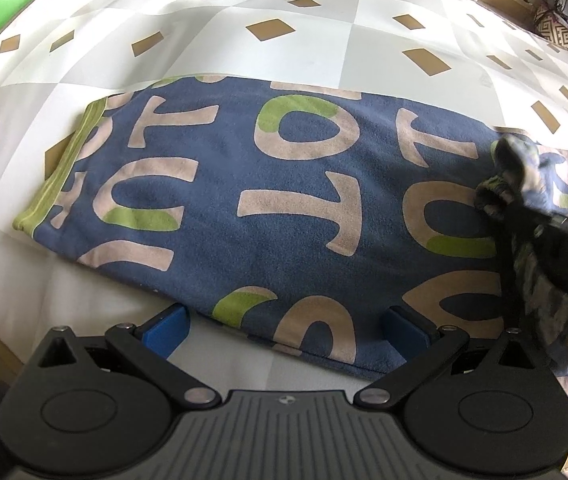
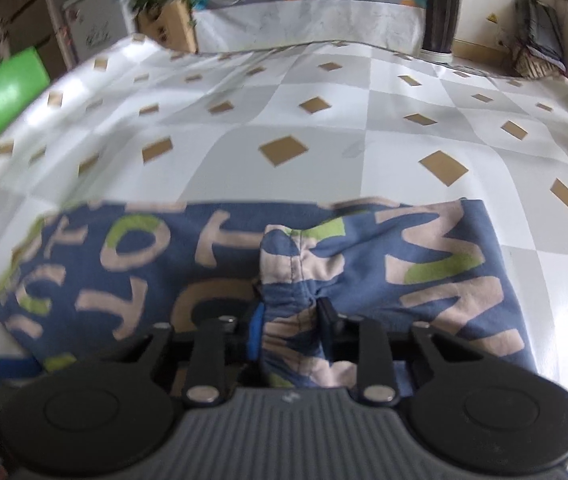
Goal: Fold clothes
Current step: 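Press the folded waistband down onto the pants with the right tool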
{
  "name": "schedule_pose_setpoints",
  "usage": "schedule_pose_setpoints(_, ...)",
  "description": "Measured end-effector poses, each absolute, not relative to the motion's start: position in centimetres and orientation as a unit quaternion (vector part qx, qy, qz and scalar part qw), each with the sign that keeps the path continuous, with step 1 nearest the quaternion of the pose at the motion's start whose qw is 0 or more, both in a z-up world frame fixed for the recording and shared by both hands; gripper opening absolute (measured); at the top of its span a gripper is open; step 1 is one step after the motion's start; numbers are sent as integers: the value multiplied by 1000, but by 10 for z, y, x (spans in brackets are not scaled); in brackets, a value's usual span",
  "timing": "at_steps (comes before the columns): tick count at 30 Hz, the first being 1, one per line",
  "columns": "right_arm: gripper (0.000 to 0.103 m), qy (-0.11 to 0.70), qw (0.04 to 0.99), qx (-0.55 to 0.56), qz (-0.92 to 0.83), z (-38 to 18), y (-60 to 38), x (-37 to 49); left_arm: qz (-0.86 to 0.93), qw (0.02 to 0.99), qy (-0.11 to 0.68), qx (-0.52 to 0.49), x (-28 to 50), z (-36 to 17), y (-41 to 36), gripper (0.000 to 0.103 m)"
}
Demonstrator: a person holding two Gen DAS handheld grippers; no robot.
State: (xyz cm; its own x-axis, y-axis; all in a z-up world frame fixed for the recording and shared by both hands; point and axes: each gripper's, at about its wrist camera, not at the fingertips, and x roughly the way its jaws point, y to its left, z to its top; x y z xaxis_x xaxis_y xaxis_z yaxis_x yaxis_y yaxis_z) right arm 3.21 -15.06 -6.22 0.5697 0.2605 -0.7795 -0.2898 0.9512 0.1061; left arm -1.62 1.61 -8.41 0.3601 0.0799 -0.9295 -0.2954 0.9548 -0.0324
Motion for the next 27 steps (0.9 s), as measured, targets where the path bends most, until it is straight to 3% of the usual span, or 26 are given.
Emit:
schedule_pose_setpoints(8,22,419,892,88,144,-42,-172,44,114,820,552,-97,-16,-84,15,103)
schedule_pose_setpoints(15,26,437,882,95,148,-43,-168,52,111,819,555,-97,-15,-84,16,103)
schedule_pose_setpoints(16,31,447,878,82,148,-47,-165,51,112,818,555,-97,-15,-84,16,103)
schedule_pose_setpoints(17,43,459,873,63,149,-52,-162,50,112,818,555,-98,-14,-84,16,103)
schedule_pose_setpoints(24,62,469,867,21,165,-62,-152,40,116,818,555,-99,-14,-84,16,103)
schedule_pose_setpoints(27,64,469,867,2,169,-66,-143,39,113,819,555,-97,-14,-84,16,103)
